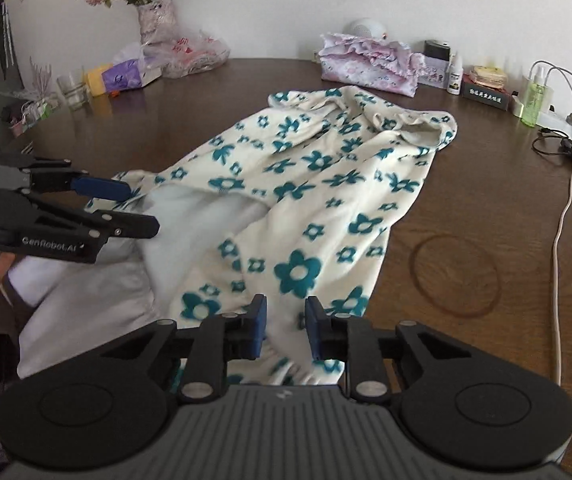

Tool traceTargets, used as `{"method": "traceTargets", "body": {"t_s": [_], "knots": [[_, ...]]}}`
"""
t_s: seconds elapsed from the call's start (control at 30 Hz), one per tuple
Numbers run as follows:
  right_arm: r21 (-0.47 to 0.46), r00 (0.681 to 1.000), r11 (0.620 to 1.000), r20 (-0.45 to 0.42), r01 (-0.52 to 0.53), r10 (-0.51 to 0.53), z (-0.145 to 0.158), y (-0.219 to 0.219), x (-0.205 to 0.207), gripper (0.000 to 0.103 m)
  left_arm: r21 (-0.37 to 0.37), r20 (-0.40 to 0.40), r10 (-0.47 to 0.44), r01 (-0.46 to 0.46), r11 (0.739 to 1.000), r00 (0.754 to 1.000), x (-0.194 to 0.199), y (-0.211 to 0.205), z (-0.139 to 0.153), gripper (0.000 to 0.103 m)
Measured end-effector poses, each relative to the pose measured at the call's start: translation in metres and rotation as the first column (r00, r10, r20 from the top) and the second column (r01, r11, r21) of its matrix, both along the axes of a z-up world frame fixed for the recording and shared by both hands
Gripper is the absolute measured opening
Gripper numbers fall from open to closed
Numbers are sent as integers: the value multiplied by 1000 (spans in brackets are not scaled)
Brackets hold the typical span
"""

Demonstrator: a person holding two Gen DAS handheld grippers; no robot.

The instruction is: Fold clothes

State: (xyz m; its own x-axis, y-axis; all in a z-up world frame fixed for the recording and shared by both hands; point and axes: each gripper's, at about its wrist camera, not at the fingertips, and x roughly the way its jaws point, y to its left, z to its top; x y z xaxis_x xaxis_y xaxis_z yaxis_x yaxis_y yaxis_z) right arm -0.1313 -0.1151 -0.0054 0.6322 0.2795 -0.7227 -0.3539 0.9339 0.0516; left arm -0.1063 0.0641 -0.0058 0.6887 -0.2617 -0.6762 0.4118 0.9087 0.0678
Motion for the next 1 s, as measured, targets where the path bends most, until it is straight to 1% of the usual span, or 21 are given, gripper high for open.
{"method": "traceTargets", "body": {"t_s": [0.1, 0.17, 0.23, 0.27, 0.3, 0.33, 0.37, 0.4, 0.43, 0.47, 0.5, 0.53, 0.57, 0.6, 0.67, 0.7, 0.77, 0.83, 0.9, 0.93, 1.0], "knots": [[-79, 996, 995, 66, -56, 61, -3, 30, -18, 16, 49, 19, -12, 11, 999, 1000, 9, 8, -1, 46], [-72, 995, 994, 52, -79, 82, -1, 47, -16, 16, 128, 49, 42, -48, 991, 998, 29, 16, 0, 40], [-28, 994, 994, 4, -108, 108, 2, 59, -9, 17, 237, 96, 117, -137, 962, 988, 51, 24, 0, 35], [33, 992, 992, -23, -124, 125, 5, 59, -4, 20, 285, 108, 150, -176, 942, 983, 58, 26, 3, 35], [94, 988, 986, -50, -138, 143, 7, 60, 1, 29, 292, 118, 159, -187, 938, 980, 59, 28, 10, 35], [154, 984, 977, -73, -149, 162, 10, 60, 5, 30, 269, 137, 154, -187, 945, 978, 53, 32, 21, 35], [195, 984, 968, -51, -158, 171, 19, 53, 5, 30, 229, 158, 151, -185, 956, 976, 43, 36, 34, 37], [216, 989, 965, 0, -147, 151, 29, 40, 4, 37, 182, 165, 155, -184, 966, 974, 31, 38, 45, 40], [236, 991, 962, 50, -136, 128, 39, 27, 3, 51, 121, 154, 157, -176, 977, 976, 17, 37, 56, 50], [230, 993, 968, 93, -98, 78, 46, 11, 7, 57, 51, 138, 139, -147, 988, 981, 2, 35, 63, 61], [200, 993, 979, 120, -38, 14, 50, -4, 17, 63, -16, 118, 101, -100, 995, 988, -11, 30, 65, 65], [172, 988, 985, 148, 24, -50, 53, -19, 28, 64, -70, 89, 58, -52, 996, 994, -21, 20, 61, 71], [138, 981, 987, 159, 88, -110, 54, -30, 43, 64, -117, 60, 14, -7, 993, 998, -31, 10, 56, 71], [110, 974, 985, 170, 133, -151, 52, -39, 60, 64, -122, 28, -22, 25, 992, 999, -39, -5, 45, 71], [65, 958, 974, 176, 217, -225, 45, -54, 93, 64, -58, 3, -55, 55, 997, 999, -53, -34, 23, 71], [71, 955, 967, 153, 246, -254, 39, -62, 109, 64, -8, 15, -61, 62, 998, 998, -59, -44, 14, 71], [120, 958, 959, 100, 256, -268, 32, -69, 135, 64, 87, 40, -69, 65, 994, 997, -67, -56, -1, 71], [128, 961, 963, 116, 236, -251, 27, -65, 153, 64, 115, 41, -92, 86, 990, 995, -70, -56, -6, 71], [57, 964, 974, 139, 220, -226, 20, -50, 177, 64, 77, -3, -103, 103, 992, 995, -65, -48, -8, 70], [31, 967, 977, 141, 212, -214, 16, -44, 189, 64, 53, -28, -114, 115, 992, 993, -62, -44, -10, 66], [1, 975, 980, 102, 199, -198, 3, -35, 215, 61, 9, -60, -157, 158, 987, 986, -56, -32, -11, 58]]}}
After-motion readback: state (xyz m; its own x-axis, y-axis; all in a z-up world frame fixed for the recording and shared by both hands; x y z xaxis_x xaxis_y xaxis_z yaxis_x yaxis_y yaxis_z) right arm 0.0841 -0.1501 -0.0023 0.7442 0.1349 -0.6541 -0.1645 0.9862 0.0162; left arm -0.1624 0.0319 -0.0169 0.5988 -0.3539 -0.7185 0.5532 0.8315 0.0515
